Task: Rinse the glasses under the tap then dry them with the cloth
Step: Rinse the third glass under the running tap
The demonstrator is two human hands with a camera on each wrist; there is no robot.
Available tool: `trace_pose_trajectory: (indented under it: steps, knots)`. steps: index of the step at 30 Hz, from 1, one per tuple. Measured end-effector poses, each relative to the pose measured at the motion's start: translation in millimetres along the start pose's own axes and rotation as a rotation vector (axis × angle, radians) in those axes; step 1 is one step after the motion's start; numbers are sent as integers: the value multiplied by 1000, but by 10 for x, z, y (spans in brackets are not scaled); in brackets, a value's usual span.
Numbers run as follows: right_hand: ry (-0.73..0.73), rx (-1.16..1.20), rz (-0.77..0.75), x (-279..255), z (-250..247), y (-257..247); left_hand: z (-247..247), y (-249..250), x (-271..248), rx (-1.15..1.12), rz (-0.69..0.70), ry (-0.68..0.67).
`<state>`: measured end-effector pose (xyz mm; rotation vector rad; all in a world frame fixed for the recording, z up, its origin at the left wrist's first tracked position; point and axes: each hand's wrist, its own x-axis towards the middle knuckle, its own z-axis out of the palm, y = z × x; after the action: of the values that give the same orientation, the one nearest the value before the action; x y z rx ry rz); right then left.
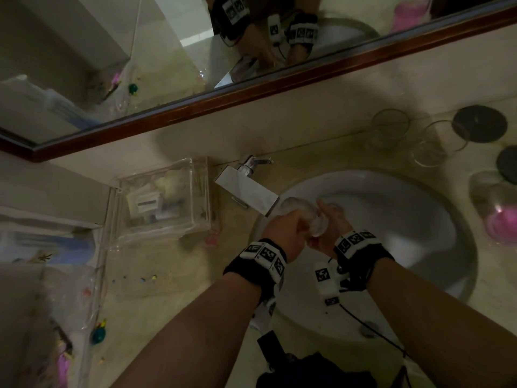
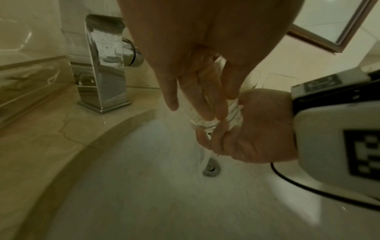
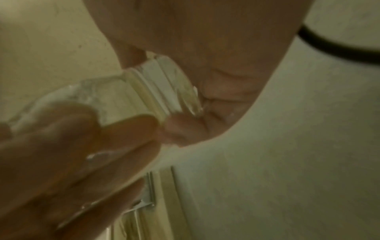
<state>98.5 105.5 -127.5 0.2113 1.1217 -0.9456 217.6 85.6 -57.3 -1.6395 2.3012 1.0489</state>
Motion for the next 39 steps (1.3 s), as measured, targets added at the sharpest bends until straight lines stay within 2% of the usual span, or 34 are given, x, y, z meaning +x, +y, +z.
trace_pose_trajectory:
  steps: [3, 5, 7, 8, 9, 11, 13, 16, 18, 23, 26, 28, 30, 34, 37, 39]
  knots:
    - [-9, -26, -3, -89, 32, -29, -23, 7, 23, -20, -7, 63]
    - [18, 52, -9, -60, 60, -51, -30, 0, 26, -29, -8, 85]
    - [12, 54, 23, -11, 65, -33, -23, -22, 23, -34, 6, 64]
    - [-16, -44, -8, -28, 77, -8, -15, -36, 23, -32, 16, 37]
    - [-19, -66, 27, -25, 78, -10, -10, -39, 19, -24, 19, 4]
    - [-14, -54, 51, -26, 78, -26, -3, -41, 11, -8, 10, -20]
    - [-70, 57, 29, -58, 74, -33, -9, -45, 16, -9, -1, 11]
    - [-21, 22, -15, -64, 71, -22, -20, -41, 21, -56, -25, 69]
    - [0, 57, 11, -48, 76, 3, -18, -28, 12, -64, -21, 88]
    - [79, -72, -26, -11, 132, -57, 40, -56, 18, -127, -61, -13]
    - [84, -158, -49, -11, 153, -123, 90, -156, 84, -198, -142, 23]
    - [137, -329, -111, 44, 133, -124, 112, -225, 124, -245, -231, 61]
    - [131, -477, -186, 74, 108, -113, 117, -278, 158, -339, -319, 57]
    - [70, -618, -222, 65, 104, -102, 89, -264, 169, -884, -564, -52]
    - [1, -699, -223, 84, 119, -82, 80, -304, 188, -1046, -625, -100]
    - [-7, -769, -250, 84, 152, -68, 80, -335, 198, -1113, -631, -70]
